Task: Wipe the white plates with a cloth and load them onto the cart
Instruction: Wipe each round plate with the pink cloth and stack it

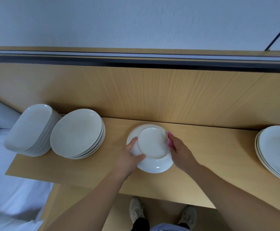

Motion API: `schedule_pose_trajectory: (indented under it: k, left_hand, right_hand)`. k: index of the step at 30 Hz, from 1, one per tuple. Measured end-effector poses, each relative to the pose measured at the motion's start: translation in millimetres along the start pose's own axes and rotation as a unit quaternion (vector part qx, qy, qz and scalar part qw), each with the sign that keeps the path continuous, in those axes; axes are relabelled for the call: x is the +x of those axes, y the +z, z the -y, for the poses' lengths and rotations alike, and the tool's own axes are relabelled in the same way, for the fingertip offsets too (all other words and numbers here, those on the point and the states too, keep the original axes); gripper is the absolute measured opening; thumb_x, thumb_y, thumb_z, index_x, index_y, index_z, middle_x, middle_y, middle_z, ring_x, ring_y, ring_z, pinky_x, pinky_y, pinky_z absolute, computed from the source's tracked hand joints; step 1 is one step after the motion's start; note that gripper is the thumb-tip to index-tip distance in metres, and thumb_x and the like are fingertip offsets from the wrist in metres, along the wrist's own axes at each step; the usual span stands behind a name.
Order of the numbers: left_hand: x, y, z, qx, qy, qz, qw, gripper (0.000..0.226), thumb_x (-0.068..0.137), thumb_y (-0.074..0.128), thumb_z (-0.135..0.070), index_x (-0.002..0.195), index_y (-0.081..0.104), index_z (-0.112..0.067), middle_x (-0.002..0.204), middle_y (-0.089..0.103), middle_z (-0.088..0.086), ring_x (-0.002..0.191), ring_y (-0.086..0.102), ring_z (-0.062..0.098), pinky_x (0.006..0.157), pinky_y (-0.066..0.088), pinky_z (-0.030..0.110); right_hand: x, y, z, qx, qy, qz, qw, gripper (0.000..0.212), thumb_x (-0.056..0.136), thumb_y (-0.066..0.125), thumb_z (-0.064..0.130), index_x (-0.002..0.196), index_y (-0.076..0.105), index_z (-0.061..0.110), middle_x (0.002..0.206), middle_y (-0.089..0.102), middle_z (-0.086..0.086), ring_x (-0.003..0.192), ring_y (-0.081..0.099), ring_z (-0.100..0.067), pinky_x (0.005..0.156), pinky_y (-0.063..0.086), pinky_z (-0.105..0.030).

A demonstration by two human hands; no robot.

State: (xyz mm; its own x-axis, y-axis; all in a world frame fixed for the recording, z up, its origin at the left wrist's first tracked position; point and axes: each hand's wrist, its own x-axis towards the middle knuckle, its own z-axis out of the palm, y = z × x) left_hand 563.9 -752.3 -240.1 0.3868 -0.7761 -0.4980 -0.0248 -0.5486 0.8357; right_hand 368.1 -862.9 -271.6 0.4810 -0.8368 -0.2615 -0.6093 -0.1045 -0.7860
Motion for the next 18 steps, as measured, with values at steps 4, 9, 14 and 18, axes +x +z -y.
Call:
schedule_pose_trajectory:
  k: [4, 9, 14, 18]
  left_hand:
    - [-8, 8, 4, 0.048, 0.021, -0.006, 0.999, 0.076, 0.083, 0.073, -0.026, 0.144, 0.033, -0.044, 0.132, 0.045, -0.009, 0.116, 0.049, 0.016, 0.095, 0.049, 0.032]
    - [-7, 3, 1, 0.085, 0.03, -0.009, 0.996, 0.069, 0.084, 0.072, -0.03, 0.144, 0.038, -0.038, 0.133, 0.045, -0.003, 0.117, 0.047, 0.018, 0.093, 0.046, 0.03]
    - [-6, 1, -7, 0.085, 0.032, 0.005, 0.996, 0.07, 0.083, 0.073, -0.025, 0.143, 0.038, -0.036, 0.13, 0.042, -0.004, 0.115, 0.044, 0.018, 0.089, 0.045, 0.03]
    - [-11, 14, -7, 0.07, 0.038, -0.026, 0.996, 0.067, 0.084, 0.072, -0.022, 0.141, 0.04, -0.035, 0.125, 0.046, -0.006, 0.112, 0.046, 0.017, 0.084, 0.042, 0.025]
  right_hand:
    - [-36, 22, 1, -0.015, 0.001, -0.049, 0.999, 0.046, 0.103, 0.04, 0.016, 0.148, 0.035, 0.014, 0.154, 0.032, 0.002, 0.141, 0.03, -0.016, 0.117, 0.02, -0.026]
    - [-29, 6, -2, -0.003, -0.014, -0.016, 1.0, 0.045, 0.1, 0.043, 0.007, 0.145, 0.04, 0.012, 0.152, 0.035, 0.001, 0.141, 0.031, -0.013, 0.111, 0.014, -0.009]
    - [-14, -13, 0, -0.021, -0.034, 0.031, 0.999, 0.047, 0.097, 0.042, -0.001, 0.143, 0.044, 0.011, 0.15, 0.037, 0.004, 0.135, 0.028, -0.002, 0.102, 0.009, 0.004]
    - [-21, -4, 6, 0.017, 0.007, -0.016, 1.0, 0.047, 0.098, 0.044, 0.003, 0.144, 0.044, 0.013, 0.15, 0.038, 0.003, 0.14, 0.032, -0.011, 0.103, 0.013, 0.001]
